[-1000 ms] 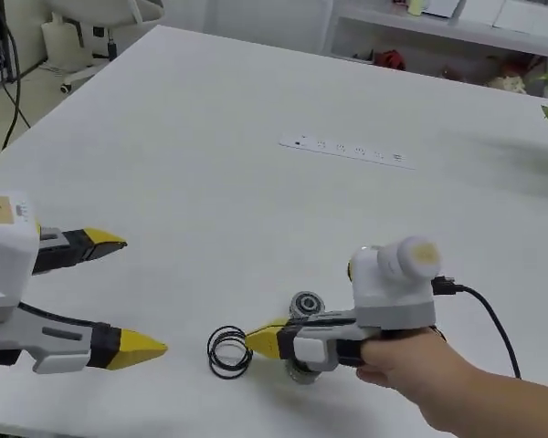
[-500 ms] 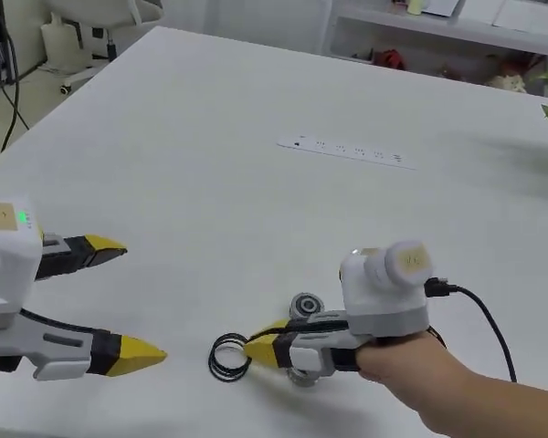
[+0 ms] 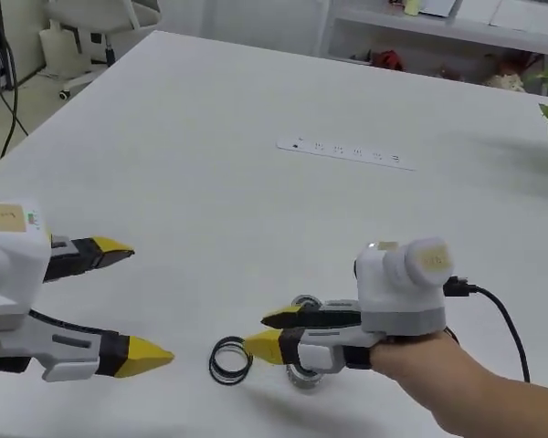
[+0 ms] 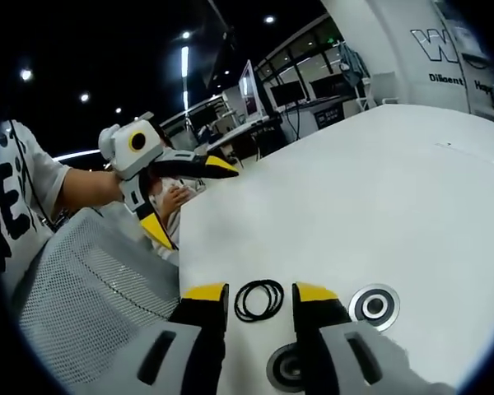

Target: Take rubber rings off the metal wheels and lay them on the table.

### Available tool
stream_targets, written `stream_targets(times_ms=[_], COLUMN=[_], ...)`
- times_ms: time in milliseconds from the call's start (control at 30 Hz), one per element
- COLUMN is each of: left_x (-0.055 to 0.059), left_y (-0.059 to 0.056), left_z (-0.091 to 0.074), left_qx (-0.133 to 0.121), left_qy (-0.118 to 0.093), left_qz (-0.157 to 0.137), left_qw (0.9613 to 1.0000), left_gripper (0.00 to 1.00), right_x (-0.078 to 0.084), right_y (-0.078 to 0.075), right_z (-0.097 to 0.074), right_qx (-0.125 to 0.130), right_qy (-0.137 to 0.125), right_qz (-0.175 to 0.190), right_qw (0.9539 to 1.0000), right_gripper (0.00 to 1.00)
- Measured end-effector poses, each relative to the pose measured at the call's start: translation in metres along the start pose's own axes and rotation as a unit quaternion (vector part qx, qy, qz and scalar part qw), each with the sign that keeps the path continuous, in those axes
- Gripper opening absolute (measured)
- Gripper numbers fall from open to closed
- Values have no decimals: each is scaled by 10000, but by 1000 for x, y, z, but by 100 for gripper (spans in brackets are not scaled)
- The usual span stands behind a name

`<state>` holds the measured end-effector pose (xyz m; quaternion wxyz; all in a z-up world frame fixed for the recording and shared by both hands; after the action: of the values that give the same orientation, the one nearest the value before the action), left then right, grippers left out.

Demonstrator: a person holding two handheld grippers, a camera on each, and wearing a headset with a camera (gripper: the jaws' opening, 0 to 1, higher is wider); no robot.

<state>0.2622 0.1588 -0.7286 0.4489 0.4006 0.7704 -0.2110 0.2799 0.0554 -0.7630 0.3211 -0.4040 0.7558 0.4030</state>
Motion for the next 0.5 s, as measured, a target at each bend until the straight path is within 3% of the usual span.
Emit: stream_targets(times_ms=[200,500], left_x=[-2,-5], left_y=[-1,0], left_z=[0,2], left_qx=[20,52], left_qy=[-20,-42], left_qz=[-14,-33], left_qw=[10000,10000], left_gripper=[81,81], right_x=[-17,-27], right_y=[-2,-13], right_z=[-11,-33], right_qx=[97,357], right_qy=[-326,-510], right_qz=[43,-106], right_qw=[9994,9980], right_gripper=[34,44])
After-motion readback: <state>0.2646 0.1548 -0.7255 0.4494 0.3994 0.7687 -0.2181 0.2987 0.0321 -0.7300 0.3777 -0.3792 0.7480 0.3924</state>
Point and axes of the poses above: the centre of the closed fingertips' face, and the gripper's own axes: z roughly forward along the fingers, y roughly to its left, x roughly out of its underside, the point moved 1 cm from there along -z, roughly backward along the fingers, and after that the axes turned 4 degrees about x, right-handed, at the moved point
